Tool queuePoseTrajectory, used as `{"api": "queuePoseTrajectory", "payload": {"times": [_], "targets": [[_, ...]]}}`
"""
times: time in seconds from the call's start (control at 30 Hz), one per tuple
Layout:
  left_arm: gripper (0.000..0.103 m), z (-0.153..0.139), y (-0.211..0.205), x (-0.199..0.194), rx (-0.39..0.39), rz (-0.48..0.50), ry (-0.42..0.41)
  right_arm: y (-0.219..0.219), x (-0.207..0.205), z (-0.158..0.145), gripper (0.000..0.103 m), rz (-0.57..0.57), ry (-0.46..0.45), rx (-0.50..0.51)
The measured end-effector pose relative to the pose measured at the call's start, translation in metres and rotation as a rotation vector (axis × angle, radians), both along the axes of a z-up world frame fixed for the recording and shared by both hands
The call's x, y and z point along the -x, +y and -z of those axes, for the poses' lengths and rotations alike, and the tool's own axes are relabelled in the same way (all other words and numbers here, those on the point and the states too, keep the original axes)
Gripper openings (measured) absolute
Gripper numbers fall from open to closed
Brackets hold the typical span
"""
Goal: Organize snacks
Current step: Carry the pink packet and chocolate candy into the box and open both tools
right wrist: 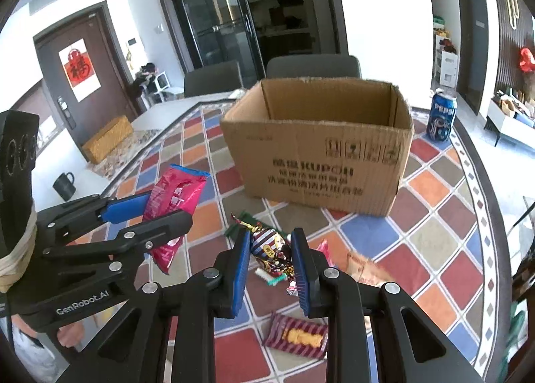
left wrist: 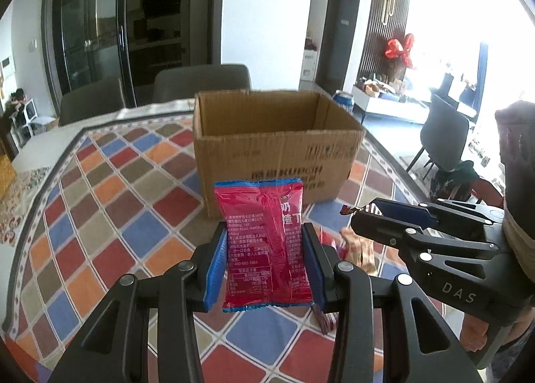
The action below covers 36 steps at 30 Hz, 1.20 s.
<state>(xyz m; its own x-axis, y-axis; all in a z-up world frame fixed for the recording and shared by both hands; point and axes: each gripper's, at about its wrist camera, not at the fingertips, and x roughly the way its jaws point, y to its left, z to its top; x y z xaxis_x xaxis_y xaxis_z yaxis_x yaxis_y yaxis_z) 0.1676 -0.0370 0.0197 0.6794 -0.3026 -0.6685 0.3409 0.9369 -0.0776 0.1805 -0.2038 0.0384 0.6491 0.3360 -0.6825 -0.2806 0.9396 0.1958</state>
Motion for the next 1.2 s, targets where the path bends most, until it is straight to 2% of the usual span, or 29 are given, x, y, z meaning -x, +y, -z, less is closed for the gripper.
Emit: {"api": "queuePoseTrajectory", "payload": {"times": [0.37, 0.73, 0.97, 1.2], "targets": [[0.042, -0.031, -0.007, -0.019, 0.014, 0.009, -0.076, -0.011, -0.016, -0.033, 0.026, 0.044, -0.089, -0.018], [0.042, -0.057, -0.011, -0.048, 0.026, 0.002, -0.116, -0.018, -0.043, -0.061, 0.026, 0.076, -0.146, -0.023], [0.042, -0.063, -0.011, -0.085, 0.04, -0.013, -0.084, -0.021, -0.072, -0.069, 0.026, 0.094, -0.142, -0.023], [0.042, -0.063, -0.014, -0.121, 0.016, -0.023, -0.044, -0.027, -0.112, -0.067, 0.026, 0.122, -0.097, 0.0]]}}
